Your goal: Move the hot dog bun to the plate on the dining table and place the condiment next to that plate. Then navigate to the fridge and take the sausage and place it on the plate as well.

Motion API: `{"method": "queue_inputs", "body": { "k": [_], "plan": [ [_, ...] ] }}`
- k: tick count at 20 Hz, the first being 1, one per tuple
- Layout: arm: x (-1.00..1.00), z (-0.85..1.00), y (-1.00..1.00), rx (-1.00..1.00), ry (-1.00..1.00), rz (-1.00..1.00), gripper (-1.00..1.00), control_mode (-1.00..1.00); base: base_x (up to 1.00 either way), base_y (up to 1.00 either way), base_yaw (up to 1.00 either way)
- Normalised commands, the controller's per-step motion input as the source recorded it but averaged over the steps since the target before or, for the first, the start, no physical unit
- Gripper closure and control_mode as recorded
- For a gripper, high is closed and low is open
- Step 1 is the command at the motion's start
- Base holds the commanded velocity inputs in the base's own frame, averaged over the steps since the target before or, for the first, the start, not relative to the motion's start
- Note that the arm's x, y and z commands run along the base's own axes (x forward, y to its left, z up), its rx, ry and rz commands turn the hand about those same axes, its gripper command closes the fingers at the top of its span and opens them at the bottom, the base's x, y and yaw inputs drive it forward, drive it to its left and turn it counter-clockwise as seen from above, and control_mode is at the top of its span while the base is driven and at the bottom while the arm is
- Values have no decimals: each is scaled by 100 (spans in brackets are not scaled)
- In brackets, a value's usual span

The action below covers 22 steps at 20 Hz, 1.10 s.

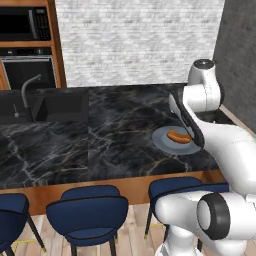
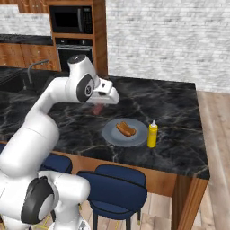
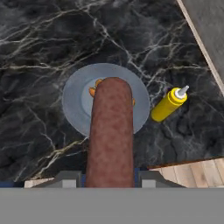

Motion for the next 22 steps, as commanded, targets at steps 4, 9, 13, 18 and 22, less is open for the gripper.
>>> {"method": "queue_inputs", "body": {
  "k": [4, 9, 13, 18, 22],
  "plan": [
    [55, -46, -22, 1, 13, -35, 100, -100, 0, 0, 0],
    [16, -34, 0, 0, 1, 3, 100, -100, 0, 0, 0],
    [-7, -40, -2, -1, 0, 32, 100, -100, 0, 0, 0],
    [-8, -52, -4, -1, 0, 44, 100, -100, 0, 0, 0],
    [-1, -49, -3, -2, 3, 45, 100, -100, 0, 0, 0]
  ]
}}
